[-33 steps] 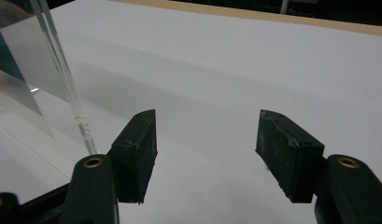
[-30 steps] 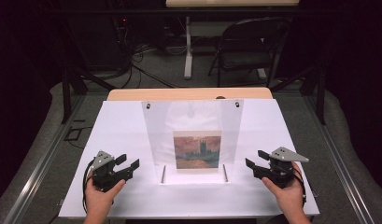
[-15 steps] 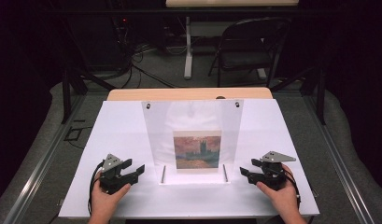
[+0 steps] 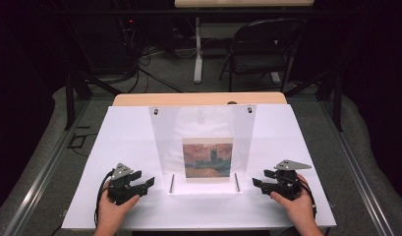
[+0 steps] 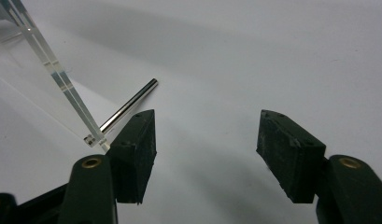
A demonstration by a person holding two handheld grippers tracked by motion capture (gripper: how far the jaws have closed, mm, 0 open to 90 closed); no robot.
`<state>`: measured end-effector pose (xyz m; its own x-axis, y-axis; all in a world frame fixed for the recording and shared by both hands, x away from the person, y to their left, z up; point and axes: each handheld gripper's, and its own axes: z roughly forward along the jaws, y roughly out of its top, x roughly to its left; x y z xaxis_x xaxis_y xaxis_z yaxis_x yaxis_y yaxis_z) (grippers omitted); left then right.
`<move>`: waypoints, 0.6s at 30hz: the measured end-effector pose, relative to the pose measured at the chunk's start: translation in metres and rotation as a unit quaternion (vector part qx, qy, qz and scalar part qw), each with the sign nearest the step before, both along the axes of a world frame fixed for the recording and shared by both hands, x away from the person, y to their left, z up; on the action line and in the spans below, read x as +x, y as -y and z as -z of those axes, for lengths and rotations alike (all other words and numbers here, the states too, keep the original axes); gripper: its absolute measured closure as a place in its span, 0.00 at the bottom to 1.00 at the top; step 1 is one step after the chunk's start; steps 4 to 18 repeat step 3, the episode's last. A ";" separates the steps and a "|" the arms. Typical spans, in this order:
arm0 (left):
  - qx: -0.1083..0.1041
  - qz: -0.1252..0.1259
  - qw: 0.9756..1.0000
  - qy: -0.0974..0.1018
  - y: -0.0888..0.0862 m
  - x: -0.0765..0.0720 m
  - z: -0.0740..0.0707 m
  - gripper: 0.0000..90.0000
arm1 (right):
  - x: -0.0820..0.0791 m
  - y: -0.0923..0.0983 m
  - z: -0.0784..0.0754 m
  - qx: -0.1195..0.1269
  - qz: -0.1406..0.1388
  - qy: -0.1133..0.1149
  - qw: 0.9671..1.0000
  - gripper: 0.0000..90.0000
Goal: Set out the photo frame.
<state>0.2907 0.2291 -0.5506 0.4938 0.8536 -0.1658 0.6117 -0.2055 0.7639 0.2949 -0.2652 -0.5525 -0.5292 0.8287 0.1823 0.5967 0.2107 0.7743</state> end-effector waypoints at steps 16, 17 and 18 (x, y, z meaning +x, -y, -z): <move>-0.002 -0.002 1.000 -0.002 0.000 0.000 0.000 0.42 | 0.000 0.000 0.000 0.001 0.003 0.002 1.000 0.41; -0.002 -0.002 1.000 -0.002 0.000 0.000 0.000 0.42 | 0.000 0.000 0.000 0.001 0.003 0.002 1.000 0.41; -0.002 -0.002 1.000 -0.002 0.000 0.000 0.000 0.42 | 0.000 0.000 0.000 0.001 0.003 0.002 1.000 0.41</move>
